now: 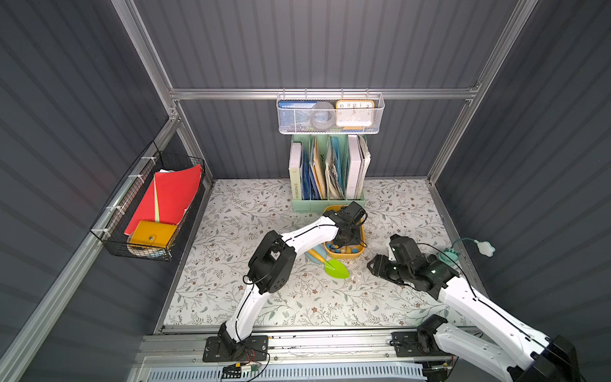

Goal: Put the shovel into the storage box
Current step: Place the shovel in the storage box.

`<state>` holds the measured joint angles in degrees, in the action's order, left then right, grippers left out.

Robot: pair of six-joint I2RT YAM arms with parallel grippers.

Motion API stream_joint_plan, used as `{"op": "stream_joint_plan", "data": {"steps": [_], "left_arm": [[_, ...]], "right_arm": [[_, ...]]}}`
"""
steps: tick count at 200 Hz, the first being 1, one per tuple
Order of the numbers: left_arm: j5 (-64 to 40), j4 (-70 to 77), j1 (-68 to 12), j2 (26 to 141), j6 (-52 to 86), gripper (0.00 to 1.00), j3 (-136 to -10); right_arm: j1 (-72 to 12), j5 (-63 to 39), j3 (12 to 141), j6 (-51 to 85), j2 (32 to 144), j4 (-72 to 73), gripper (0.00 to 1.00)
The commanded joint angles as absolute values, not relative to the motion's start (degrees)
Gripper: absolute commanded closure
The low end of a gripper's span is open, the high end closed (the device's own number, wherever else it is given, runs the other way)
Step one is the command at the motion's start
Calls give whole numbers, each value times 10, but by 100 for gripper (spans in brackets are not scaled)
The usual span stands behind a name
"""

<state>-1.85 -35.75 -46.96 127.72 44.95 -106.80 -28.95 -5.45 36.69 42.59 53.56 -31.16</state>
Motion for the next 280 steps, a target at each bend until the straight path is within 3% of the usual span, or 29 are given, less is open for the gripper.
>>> {"op": "stream_joint_plan", "data": {"steps": [1,133,208,280], "left_arm": [[-21,-363,-472,1254,451,55,-1071],[2,-346,-472,1153,430,50,-1013],[45,-358,-469,1040,452,44,-890],[43,-310,-410,930,489,41,-721]], "right_arm": [[-288,-66,361,427,544,-303,45],[-288,-88,399,409,556,-324,45],[-305,-114,446,399,587,-328,45],[-381,-105,466,417,658,-283,45]]}}
